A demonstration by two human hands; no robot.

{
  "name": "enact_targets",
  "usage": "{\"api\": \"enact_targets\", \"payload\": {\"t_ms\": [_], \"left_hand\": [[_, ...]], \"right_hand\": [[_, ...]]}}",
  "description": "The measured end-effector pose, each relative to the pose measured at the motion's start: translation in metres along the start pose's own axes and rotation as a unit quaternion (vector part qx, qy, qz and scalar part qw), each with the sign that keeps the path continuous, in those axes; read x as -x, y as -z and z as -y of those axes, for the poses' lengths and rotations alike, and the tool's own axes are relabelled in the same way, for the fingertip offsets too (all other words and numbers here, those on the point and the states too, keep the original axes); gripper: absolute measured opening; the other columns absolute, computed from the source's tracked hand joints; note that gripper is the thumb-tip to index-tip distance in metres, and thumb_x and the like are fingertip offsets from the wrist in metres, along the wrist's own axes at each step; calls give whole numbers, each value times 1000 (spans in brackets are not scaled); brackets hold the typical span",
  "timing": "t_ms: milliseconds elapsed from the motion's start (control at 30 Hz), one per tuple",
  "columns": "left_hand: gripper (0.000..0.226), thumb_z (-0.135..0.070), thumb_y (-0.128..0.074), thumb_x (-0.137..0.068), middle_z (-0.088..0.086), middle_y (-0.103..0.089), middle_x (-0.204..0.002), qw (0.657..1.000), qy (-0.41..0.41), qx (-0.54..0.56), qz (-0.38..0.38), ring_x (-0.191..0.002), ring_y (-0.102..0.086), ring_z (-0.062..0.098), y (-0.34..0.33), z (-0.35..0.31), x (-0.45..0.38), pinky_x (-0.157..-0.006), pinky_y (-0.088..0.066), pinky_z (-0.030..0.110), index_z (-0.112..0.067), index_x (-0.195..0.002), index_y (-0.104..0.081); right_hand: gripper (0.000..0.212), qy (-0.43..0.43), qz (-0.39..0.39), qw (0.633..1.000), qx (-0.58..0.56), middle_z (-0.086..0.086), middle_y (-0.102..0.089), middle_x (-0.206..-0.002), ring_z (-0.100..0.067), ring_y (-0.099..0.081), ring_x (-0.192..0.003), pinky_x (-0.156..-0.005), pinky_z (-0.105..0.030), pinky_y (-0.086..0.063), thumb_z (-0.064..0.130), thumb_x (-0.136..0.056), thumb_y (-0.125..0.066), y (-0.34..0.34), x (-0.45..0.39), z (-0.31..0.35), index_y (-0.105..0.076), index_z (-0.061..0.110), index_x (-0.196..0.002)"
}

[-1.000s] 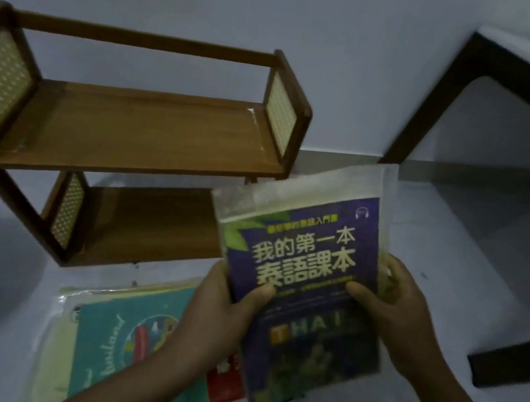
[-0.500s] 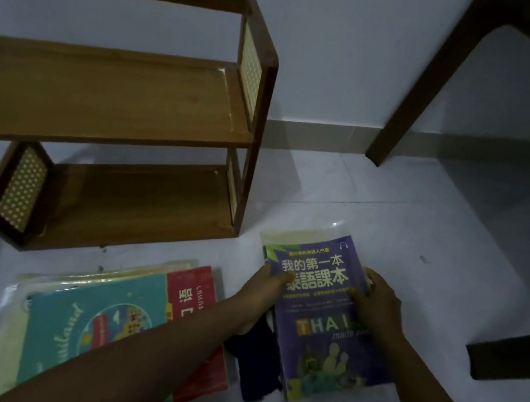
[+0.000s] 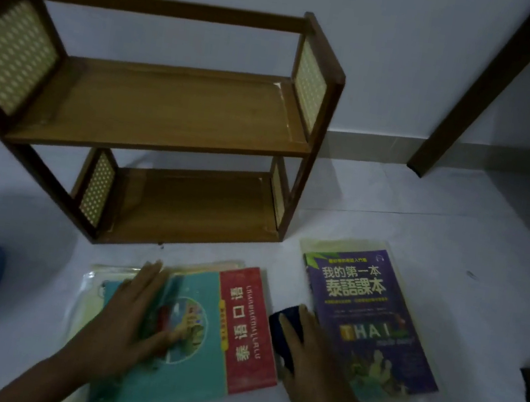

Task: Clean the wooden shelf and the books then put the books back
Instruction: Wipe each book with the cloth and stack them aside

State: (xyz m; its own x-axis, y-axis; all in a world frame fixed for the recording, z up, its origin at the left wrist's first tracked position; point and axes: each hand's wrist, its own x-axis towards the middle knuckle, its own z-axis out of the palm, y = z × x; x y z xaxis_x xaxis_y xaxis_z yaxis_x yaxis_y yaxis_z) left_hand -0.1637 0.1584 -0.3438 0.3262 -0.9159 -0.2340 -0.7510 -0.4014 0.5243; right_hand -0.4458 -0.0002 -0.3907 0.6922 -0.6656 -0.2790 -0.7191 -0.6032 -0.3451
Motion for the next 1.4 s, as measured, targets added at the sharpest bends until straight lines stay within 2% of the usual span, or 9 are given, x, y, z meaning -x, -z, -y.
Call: {"api": "enact_targets", "payload": {"t_ms": [200, 300, 433, 633, 833, 1000, 1067, 1233, 1400], "left_hand": [[127, -91, -48, -61, -14, 36, -151, 996, -7, -71, 61, -140, 30, 2, 5, 74, 47, -118, 12, 36, -32, -145, 27], [130, -90, -51, -60, -13, 32, -154, 996, -23, -55, 64, -142, 27, 1, 2, 86, 53, -119, 13, 34, -30, -146, 26], [130, -89, -53, -59, -14, 29, -155, 998, -38, -29, 51, -142, 26, 0, 2, 87, 54, -116, 16, 27, -31, -146, 24], [132, -89, -55, -59, -15, 29, -155, 997, -31, -31, 60, -142, 26, 0, 4, 96, 57, -118, 13, 34, -28, -147, 21], [133, -93, -49, -58, -15, 37, -150, 996, -27, -47, 74, -139, 32, -1, 4, 95, 56, -116, 20, 33, -26, -144, 28], [134, -95, -46, -56, -13, 33, -152, 995, -49, -82, 43, -143, 24, 3, 6, 101, 55, -108, 28, 21, -24, -145, 24], [135, -96, -45, -55, -13, 35, -151, 993, -43, -89, 60, -143, 26, 4, 7, 100, 56, -110, 28, 24, -23, -144, 27], [138, -97, -43, -54, -14, 39, -149, 992, -21, -97, 77, -143, 27, 8, 6, 98, 56, -116, 20, 37, -21, -143, 31], [133, -97, -43, -56, -7, 26, -155, 991, -64, -117, 28, -138, 30, 4, 13, 83, 55, -107, 33, 26, -21, -150, 13]], "right_hand": [[62, -53, -139, 963, -225, -2, -32, -152, -23, -40, -133, -105, -39, -41, 4, -92, -52, 3, -12, 21, -29, 21, -147], [62, 68, -169, 969, -167, 10, -26, -150, -10, -27, -137, -112, -26, -28, 17, -89, -45, 11, -22, 61, -28, 24, -148], [67, 173, -126, 977, 23, -8, -49, -142, -31, -43, -123, -95, -46, -50, 32, -72, -64, -22, -19, 121, -45, 23, -135], [66, 405, -48, 902, 146, 1, -41, -146, -23, -49, -124, -94, -41, -50, 33, -75, -68, -48, -29, 177, -41, 35, -134], [81, 166, -91, 976, 109, -9, -28, -155, -36, -39, -131, -100, -51, -45, 20, -77, -71, -15, -88, 153, -29, 28, -145], [50, 386, -79, 912, 113, 0, -40, -150, -25, -54, -121, -91, -40, -51, 36, -90, -45, -60, -8, 186, -34, 37, -139], [66, 396, -104, 899, 157, 0, -37, -151, -23, -52, -122, -93, -37, -48, 30, -82, -61, -49, -9, 166, -32, 37, -141], [82, 124, -148, 975, 109, -8, -50, -138, -33, -61, -108, -79, -46, -57, 29, -66, -82, -20, -32, 83, -41, 30, -137], [76, 93, -129, 980, 117, -8, -58, -131, -29, -57, -106, -76, -41, -58, 27, -63, -86, -19, -27, 80, -51, 26, -130]]}}
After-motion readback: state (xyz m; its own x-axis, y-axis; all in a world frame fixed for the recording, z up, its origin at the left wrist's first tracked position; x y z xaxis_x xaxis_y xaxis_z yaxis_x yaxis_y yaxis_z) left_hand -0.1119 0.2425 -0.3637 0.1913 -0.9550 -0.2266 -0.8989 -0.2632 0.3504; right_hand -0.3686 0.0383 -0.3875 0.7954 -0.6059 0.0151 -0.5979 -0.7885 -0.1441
